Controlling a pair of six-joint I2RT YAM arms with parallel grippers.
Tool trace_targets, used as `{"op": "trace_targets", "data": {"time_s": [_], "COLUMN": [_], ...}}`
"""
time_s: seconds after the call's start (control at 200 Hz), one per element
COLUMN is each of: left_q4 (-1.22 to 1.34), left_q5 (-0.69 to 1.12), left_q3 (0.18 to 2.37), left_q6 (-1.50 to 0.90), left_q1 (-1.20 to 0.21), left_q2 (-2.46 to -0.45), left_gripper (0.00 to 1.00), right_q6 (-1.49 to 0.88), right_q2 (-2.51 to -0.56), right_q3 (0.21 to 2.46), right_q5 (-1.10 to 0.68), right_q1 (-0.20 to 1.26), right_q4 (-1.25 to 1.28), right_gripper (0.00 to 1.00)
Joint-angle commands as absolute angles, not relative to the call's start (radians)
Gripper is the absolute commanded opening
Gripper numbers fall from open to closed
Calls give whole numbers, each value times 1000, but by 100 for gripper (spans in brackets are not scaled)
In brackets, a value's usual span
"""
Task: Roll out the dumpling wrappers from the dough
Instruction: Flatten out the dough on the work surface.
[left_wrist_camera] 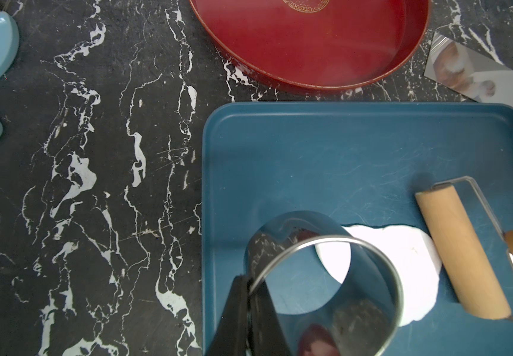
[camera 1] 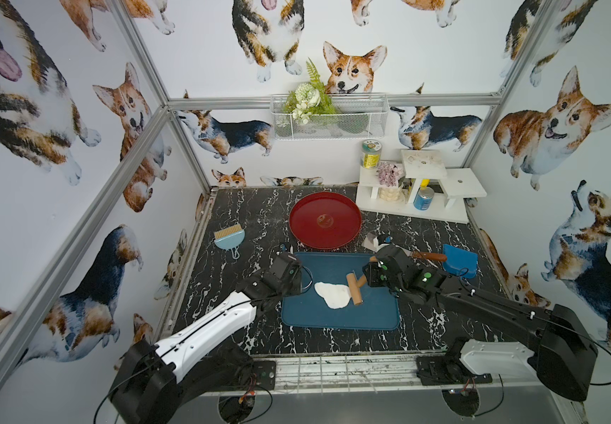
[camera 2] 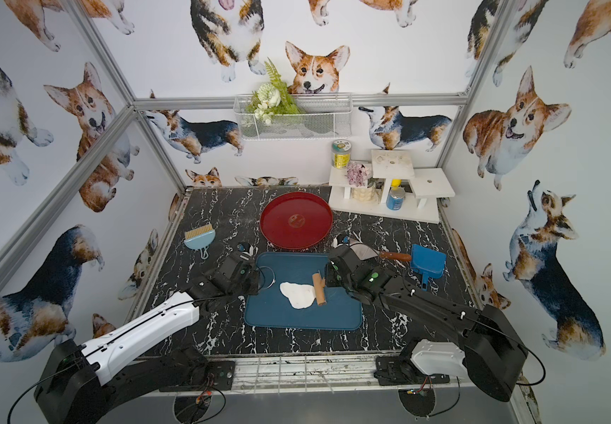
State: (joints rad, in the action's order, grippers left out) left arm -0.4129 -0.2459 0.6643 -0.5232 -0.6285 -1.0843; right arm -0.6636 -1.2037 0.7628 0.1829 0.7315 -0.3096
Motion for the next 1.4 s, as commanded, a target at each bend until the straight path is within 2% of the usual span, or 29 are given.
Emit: {"op": "trace_targets", "data": {"time_s": [0.0,0.175,0.33,0.505,0.751,1.161,1.396], "left_q4": [-407,-409,-408,-405,-406,-410,-411], "left_q5": [-247,-251,-257,-255,-253,-256,-259], "left_q3": [661,658,664,667,669,675,677], "left_q6": [-525,-529,-525,-527,-527,-519,-515], "left_q1": [-627,-628,-627,-628,-628,-628,-626], "left_q2": [-1076,-1065,-1067,-1072,-1072,-1072,-1073], "left_gripper": [0,0,0,0,0,0,0], "right_q6": [-605,-575,-558,-618,-731,-778,-743], "right_q2": [-1197,-1172,-1069,-1026,-1165,-1333,-1411], "right_q3": [755,747,740,736,769,841,858], "right_q5": [233,211,98,62,90,56,37], "right_q1": [695,667,670,749,858,857,851], "right_q4": [-558,-553,-433,-283,-147,-86,-202], "right_gripper": [0,0,0,0,0,0,0]}}
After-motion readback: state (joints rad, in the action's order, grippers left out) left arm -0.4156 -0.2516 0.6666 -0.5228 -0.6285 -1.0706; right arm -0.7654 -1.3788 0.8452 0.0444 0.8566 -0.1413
